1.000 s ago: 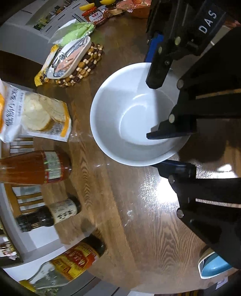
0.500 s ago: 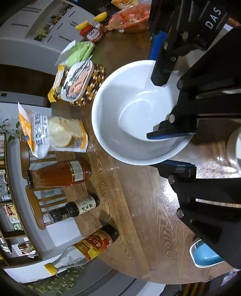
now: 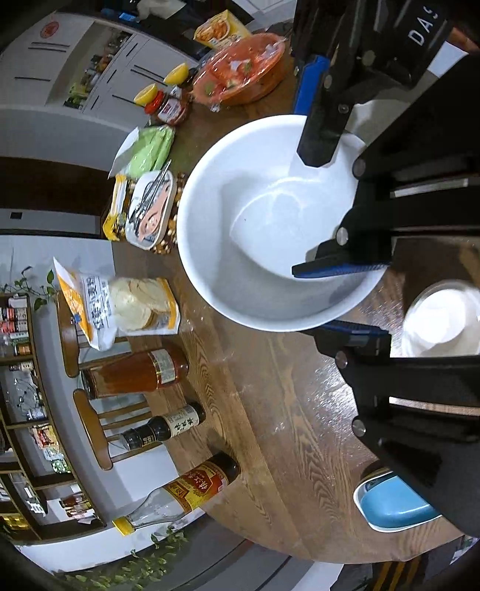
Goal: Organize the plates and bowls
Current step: 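Carry the smaller white bowl over the large white bowl with both grippers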
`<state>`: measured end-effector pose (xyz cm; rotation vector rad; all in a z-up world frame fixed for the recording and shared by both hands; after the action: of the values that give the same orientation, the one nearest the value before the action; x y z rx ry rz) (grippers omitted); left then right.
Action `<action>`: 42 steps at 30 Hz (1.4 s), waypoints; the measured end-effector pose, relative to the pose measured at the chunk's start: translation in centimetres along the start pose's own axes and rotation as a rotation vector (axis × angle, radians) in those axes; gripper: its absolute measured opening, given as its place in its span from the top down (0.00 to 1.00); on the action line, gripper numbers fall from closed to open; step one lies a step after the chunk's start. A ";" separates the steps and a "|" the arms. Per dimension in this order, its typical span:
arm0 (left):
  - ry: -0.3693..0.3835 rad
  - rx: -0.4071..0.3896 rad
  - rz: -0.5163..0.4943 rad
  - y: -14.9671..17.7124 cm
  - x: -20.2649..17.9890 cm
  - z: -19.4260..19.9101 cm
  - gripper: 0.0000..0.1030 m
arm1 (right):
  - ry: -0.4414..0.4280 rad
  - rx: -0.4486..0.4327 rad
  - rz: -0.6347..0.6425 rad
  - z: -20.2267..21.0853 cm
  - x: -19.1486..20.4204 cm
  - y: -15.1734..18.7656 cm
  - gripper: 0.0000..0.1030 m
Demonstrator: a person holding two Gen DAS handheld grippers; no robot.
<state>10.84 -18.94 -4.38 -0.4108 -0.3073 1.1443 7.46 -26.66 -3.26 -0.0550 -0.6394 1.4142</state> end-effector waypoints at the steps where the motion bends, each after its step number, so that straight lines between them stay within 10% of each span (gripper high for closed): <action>1: 0.003 0.000 -0.006 0.3 -0.3 0.1 0.80 | 0.002 0.000 -0.004 0.2 -0.1 0.3 0.78; 42: 0.019 0.159 -0.148 8.1 -7.2 -3.7 0.80 | 0.040 0.107 -0.127 -0.6 -5.0 9.3 0.78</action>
<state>3.08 -23.34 -11.62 -0.2550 -0.2243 1.0111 -0.67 -29.42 -9.40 0.0416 -0.5244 1.3190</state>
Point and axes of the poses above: each gripper's, at about its wrist camera, not at the fingertips, and z roughly against the way its jaws point, x to its left, y to its underside, the point moved 9 cm from there along -z, roughly the way its jaws point, and after that the axes turned 11 degrees about x, right-handed, at the moved point
